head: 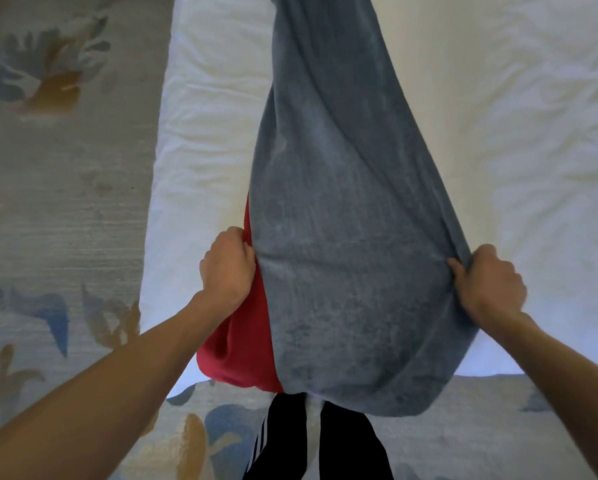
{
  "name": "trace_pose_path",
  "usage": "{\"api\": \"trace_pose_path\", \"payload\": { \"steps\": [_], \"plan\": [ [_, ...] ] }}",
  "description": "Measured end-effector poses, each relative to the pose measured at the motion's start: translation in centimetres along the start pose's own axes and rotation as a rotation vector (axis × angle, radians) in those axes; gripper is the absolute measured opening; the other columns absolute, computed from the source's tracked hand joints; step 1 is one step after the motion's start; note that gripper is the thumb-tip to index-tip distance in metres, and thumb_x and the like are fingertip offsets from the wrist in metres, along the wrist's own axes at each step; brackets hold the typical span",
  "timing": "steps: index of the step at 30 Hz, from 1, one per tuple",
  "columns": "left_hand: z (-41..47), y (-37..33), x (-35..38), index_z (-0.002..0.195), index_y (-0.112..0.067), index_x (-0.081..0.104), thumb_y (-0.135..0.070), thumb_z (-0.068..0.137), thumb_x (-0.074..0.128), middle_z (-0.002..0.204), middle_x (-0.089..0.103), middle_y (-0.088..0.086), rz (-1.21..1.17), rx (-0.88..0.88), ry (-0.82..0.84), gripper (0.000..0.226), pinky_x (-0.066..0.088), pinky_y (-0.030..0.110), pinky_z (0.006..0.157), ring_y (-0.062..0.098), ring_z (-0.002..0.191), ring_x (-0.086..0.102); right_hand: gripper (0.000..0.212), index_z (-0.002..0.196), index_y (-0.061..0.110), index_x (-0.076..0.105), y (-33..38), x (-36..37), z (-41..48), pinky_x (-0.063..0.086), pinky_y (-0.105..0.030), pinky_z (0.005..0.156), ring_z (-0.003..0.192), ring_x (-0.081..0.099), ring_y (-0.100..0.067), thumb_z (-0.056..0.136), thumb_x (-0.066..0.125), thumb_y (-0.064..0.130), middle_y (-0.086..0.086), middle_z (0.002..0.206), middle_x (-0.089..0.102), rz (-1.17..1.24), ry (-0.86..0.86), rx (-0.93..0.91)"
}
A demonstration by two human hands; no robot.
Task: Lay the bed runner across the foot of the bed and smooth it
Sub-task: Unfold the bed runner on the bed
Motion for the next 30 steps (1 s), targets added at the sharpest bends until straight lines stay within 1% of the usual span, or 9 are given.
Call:
{"api": "trace_pose_path", "payload": {
  "steps": [5,10,12,15,18,20,26,28,30],
  "plan": [
    [0.0,0.4,0.7,0.119,-0.014,0.048,-0.036,0.089,0.050,0.107,0.060,0.003,-0.106,-0.048,-0.063,0.037,0.032,0.033,0.072,0.027,0.094,0.058,0.029,0.102,0.005,0.040,2.0,1.1,0.2,0.042,-0.044,0.066,0.086,0.057,-0.042,0.090,0.053,0.027,-0.023,0.102,0.057,0.121,-0.049,0.029],
    [2.9,-0.6,0.6,0.083,-0.015,0.055,-0.041,0.081,0.055,0.075,0.061,-0.006,-0.131,-0.055,-0.058,0.026,0.035,0.031,0.060,0.021,0.068,0.055,0.039,0.117,0.001,0.045,4.7,0.2,2.4,0.043,-0.049,0.081,0.097,0.054,-0.043,0.092,0.052,0.030,-0.023,0.112,0.054,0.141,-0.167,-0.042],
    [3.8,-1.0,0.7,0.079,-0.018,0.052,-0.039,0.079,0.056,0.069,0.056,-0.006,-0.140,-0.059,-0.047,0.022,0.036,0.031,0.058,0.018,0.063,0.052,0.040,0.123,0.001,0.042,5.4,0.0,3.2,0.043,-0.048,0.082,0.099,0.054,-0.043,0.094,0.049,0.027,-0.022,0.116,0.053,0.143,-0.181,-0.050],
    [4.4,-1.6,1.0,0.083,-0.017,0.048,-0.038,0.081,0.054,0.070,0.052,-0.007,-0.134,-0.057,-0.049,0.023,0.034,0.033,0.059,0.014,0.060,0.046,0.037,0.129,0.005,0.037,6.0,0.0,3.6,0.043,-0.045,0.071,0.091,0.056,-0.042,0.096,0.044,0.020,-0.021,0.116,0.051,0.127,-0.182,-0.094],
    [4.1,-2.4,1.1,0.084,-0.014,0.046,-0.035,0.084,0.050,0.068,0.049,-0.006,-0.162,-0.041,-0.078,0.021,0.029,0.032,0.054,0.014,0.058,0.044,0.041,0.132,0.012,0.030,5.8,0.4,3.2,0.038,-0.037,0.056,0.061,0.049,-0.031,0.092,0.043,0.012,-0.017,0.105,0.046,0.050,-0.136,-0.217],
    [3.6,-3.1,1.1,0.082,-0.014,0.044,-0.035,0.087,0.046,0.068,0.049,-0.006,-0.195,-0.011,-0.104,0.022,0.028,0.032,0.053,0.012,0.057,0.043,0.051,0.136,0.018,0.025,5.5,0.6,2.9,0.036,-0.033,0.052,0.052,0.040,-0.023,0.089,0.044,0.013,-0.014,0.101,0.041,0.014,-0.102,-0.307],
    [3.0,-4.9,1.2,0.056,-0.011,0.038,-0.046,0.092,0.029,0.060,0.051,0.004,-0.253,0.029,-0.065,0.050,0.027,0.029,0.050,0.017,0.053,0.047,0.058,0.141,0.022,0.020,3.8,0.6,2.8,0.038,-0.032,0.055,0.054,0.038,-0.023,0.090,0.049,0.021,-0.015,0.109,0.039,-0.054,-0.075,-0.319],
    [3.1,-5.0,1.6,0.057,-0.012,0.041,-0.044,0.093,0.026,0.074,0.052,0.005,-0.206,0.006,-0.022,0.051,0.033,0.032,0.059,0.020,0.060,0.048,0.056,0.140,0.021,0.021,2.3,0.7,3.2,0.039,-0.034,0.055,0.058,0.041,-0.025,0.091,0.047,0.025,-0.014,0.108,0.039,-0.059,-0.099,-0.284],
    [3.3,-4.9,2.1,0.071,-0.011,0.053,-0.035,0.093,0.032,0.096,0.052,0.008,-0.088,0.042,0.020,0.039,0.041,0.039,0.070,0.028,0.076,0.053,0.044,0.134,0.021,0.028,0.3,0.5,3.8,0.039,-0.038,0.057,0.057,0.041,-0.024,0.094,0.038,0.037,-0.008,0.099,0.044,-0.019,-0.124,-0.194]
  ]
}}
Point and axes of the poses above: each hand's wrist, its own z-axis towards the middle knuckle, its own x-axis out of the palm, y = z × x, the point moved 4 cm from there along z, towards the middle knuckle
